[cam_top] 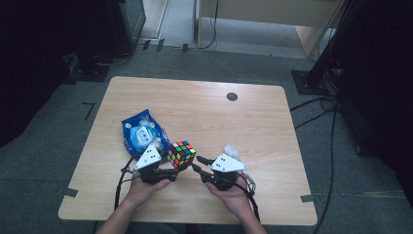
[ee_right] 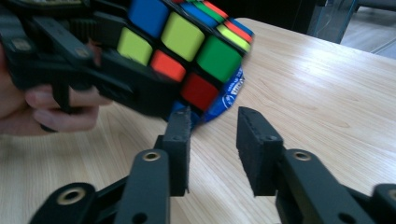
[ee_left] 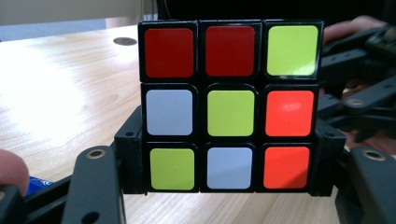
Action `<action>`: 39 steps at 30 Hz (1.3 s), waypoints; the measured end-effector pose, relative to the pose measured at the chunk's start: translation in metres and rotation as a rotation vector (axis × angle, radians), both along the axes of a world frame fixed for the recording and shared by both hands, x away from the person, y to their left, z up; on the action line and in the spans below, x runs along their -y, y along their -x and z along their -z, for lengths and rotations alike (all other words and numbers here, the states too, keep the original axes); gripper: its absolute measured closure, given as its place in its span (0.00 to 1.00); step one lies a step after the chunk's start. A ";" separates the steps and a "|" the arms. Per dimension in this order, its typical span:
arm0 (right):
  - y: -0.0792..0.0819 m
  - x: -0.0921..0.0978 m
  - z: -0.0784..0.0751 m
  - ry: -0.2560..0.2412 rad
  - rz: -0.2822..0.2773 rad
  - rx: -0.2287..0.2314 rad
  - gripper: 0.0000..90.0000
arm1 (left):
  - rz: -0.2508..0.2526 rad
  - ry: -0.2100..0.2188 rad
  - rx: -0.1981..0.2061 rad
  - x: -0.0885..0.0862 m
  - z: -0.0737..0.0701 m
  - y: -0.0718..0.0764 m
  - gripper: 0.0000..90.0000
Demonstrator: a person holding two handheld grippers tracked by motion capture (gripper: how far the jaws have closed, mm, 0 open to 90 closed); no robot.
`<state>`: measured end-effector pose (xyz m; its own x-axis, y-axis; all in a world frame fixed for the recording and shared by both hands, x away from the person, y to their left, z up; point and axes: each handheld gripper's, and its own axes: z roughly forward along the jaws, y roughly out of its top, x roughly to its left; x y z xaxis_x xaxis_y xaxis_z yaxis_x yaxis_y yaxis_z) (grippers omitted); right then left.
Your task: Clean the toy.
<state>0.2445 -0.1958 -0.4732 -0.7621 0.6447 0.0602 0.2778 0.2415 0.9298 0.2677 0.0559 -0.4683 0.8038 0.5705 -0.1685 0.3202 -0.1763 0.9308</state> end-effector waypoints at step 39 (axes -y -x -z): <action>0.015 -0.024 0.009 0.205 -0.007 0.192 0.57 | 0.039 0.032 -0.066 0.006 0.003 -0.001 0.38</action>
